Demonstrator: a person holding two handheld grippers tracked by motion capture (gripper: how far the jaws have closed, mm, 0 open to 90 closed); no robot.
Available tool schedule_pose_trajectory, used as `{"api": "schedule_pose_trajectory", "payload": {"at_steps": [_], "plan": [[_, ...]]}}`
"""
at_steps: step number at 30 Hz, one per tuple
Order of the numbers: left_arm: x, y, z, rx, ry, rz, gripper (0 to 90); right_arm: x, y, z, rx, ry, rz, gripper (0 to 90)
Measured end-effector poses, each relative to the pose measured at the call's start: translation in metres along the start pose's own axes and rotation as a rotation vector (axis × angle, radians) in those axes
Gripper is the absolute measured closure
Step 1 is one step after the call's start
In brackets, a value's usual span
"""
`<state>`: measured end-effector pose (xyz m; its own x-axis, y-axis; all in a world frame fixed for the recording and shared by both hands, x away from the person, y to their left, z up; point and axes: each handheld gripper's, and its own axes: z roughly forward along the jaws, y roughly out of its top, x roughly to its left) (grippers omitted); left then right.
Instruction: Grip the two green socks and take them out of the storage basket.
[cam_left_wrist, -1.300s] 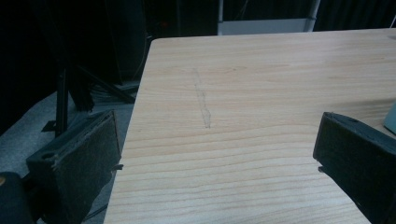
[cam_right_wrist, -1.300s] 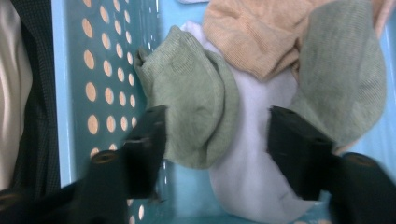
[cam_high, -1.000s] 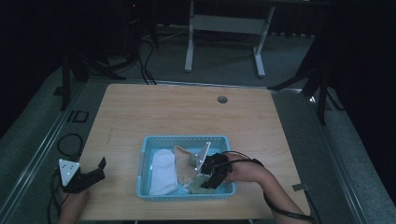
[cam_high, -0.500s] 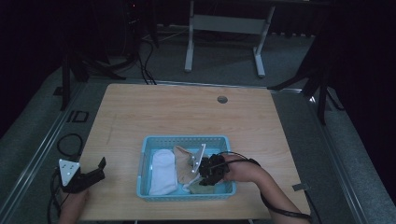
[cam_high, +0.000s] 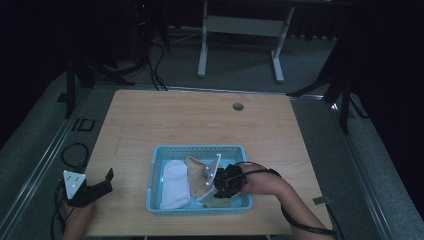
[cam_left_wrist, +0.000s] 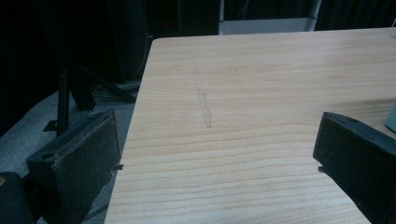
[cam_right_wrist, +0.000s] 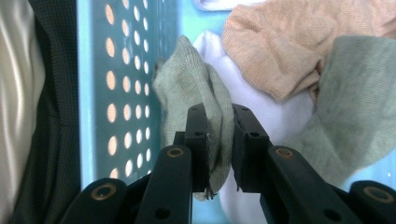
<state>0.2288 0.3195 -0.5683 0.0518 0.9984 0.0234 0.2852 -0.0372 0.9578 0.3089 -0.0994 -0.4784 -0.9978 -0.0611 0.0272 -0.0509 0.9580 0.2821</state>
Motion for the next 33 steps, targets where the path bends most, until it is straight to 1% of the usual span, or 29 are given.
{"api": "schedule_pose_trajectory", "payload": {"at_steps": [1, 2, 3, 4, 6, 8, 9, 10, 11, 12, 13, 15, 16, 17, 19, 21, 22, 23, 24, 25, 26, 27, 28, 29, 31, 32, 33], "plan": [[0.000, 0.000, 0.000, 0.000, 0.000, 0.001, 0.3, 0.001, 0.000, -0.002, 0.004, -0.007, -0.001, 78.3], [0.000, 0.000, 0.000, 0.001, 0.001, 0.001, 0.3, 0.001, 0.001, -0.005, -0.006, -0.016, 0.001, 78.5], [0.000, 0.000, 0.000, 0.001, 0.001, 0.000, 0.3, 0.000, 0.001, -0.008, -0.018, -0.014, 0.004, 78.5], [0.000, 0.000, 0.000, 0.002, 0.001, 0.002, 0.3, 0.001, 0.002, -0.010, -0.019, -0.014, -0.004, 78.6], [0.000, 0.000, 0.000, -0.001, 0.001, -0.001, 0.3, 0.002, 0.003, -0.017, -0.029, -0.025, 0.000, 78.6], [0.000, 0.000, 0.000, 0.000, 0.001, 0.000, 0.3, 0.003, 0.004, -0.024, -0.034, -0.037, -0.011, 78.5], [0.000, 0.000, 0.000, 0.000, 0.002, 0.000, 0.3, 0.003, 0.005, -0.028, -0.042, -0.037, -0.007, 78.5], [0.000, 0.000, 0.000, 0.000, 0.001, 0.000, 0.3, 0.004, 0.006, -0.032, -0.048, -0.048, -0.011, 78.5], [0.000, 0.000, 0.000, 0.000, 0.001, 0.000, 0.3, 0.003, 0.007, -0.038, -0.062, -0.071, -0.006, 77.1], [0.000, 0.000, 0.000, 0.000, 0.001, 0.000, 0.3, 0.002, 0.007, -0.041, -0.062, -0.088, -0.005, 76.5], [0.000, 0.000, 0.000, 0.000, 0.001, 0.000, 0.3, 0.000, 0.007, -0.045, -0.066, -0.113, 0.009, 76.4], [0.000, 0.000, 0.000, 0.001, 0.001, 0.000, 0.3, -0.001, 0.006, -0.048, -0.067, -0.116, 0.013, 76.5], [0.000, 0.000, 0.000, 0.001, -0.001, -0.001, 0.3, -0.002, 0.006, -0.051, -0.066, -0.130, 0.007, 76.8], [0.000, 0.000, 0.000, 0.000, 0.000, 0.000, 0.3, -0.003, 0.005, -0.058, -0.074, -0.147, 0.020, 77.1], [0.000, 0.000, 0.000, 0.000, -0.001, 0.000, 0.3, -0.005, 0.002, -0.070, -0.096, -0.165, 0.029, 77.9], [0.000, 0.000, 0.000, 0.002, 0.000, -0.001, 0.3, -0.006, -0.001, -0.080, -0.100, -0.190, 0.024, 78.2], [0.000, 0.000, 0.000, 0.002, 0.000, -0.001, 0.3, -0.006, -0.001, -0.080, -0.100, -0.190, 0.024, 78.2], [0.000, 0.000, 0.000, 0.001, 0.000, 0.000, 0.3, -0.008, -0.005, -0.093, -0.122, -0.210, 0.037, 78.5], [0.000, 0.000, 0.000, 0.001, 0.000, 0.000, 0.3, -0.008, -0.005, -0.093, -0.122, -0.210, 0.037, 78.5], [0.000, 0.000, 0.000, 0.000, 0.000, 0.000, 0.3, -0.009, -0.008, -0.107, -0.147, -0.236, 0.043, 78.8], [0.000, 0.000, 0.000, 0.000, 0.000, 0.000, 0.3, -0.009, -0.008, -0.107, -0.147, -0.236, 0.043, 78.8], [0.000, 0.000, 0.000, 0.001, 0.002, 0.001, 0.3, -0.009, -0.013, -0.120, -0.166, -0.258, 0.055, 78.8], [0.000, 0.000, 0.000, 0.001, 0.002, 0.001, 0.3, -0.009, -0.013, -0.120, -0.166, -0.258, 0.055, 78.8], [0.000, 0.000, 0.000, 0.000, 0.002, 0.000, 0.3, -0.010, -0.020, -0.132, -0.171, -0.279, 0.072, 78.8], [0.000, 0.000, 0.000, 0.000, 0.002, 0.001, 0.3, -0.012, -0.028, -0.143, -0.185, -0.298, 0.095, 78.8], [0.000, 0.000, 0.000, 0.000, 0.002, 0.001, 0.3, -0.012, -0.028, -0.143, -0.185, -0.298, 0.095, 78.8], [0.000, 0.000, 0.000, 0.000, 0.000, 0.001, 0.3, -0.011, -0.036, -0.152, -0.194, -0.319, 0.112, 78.8]]}}
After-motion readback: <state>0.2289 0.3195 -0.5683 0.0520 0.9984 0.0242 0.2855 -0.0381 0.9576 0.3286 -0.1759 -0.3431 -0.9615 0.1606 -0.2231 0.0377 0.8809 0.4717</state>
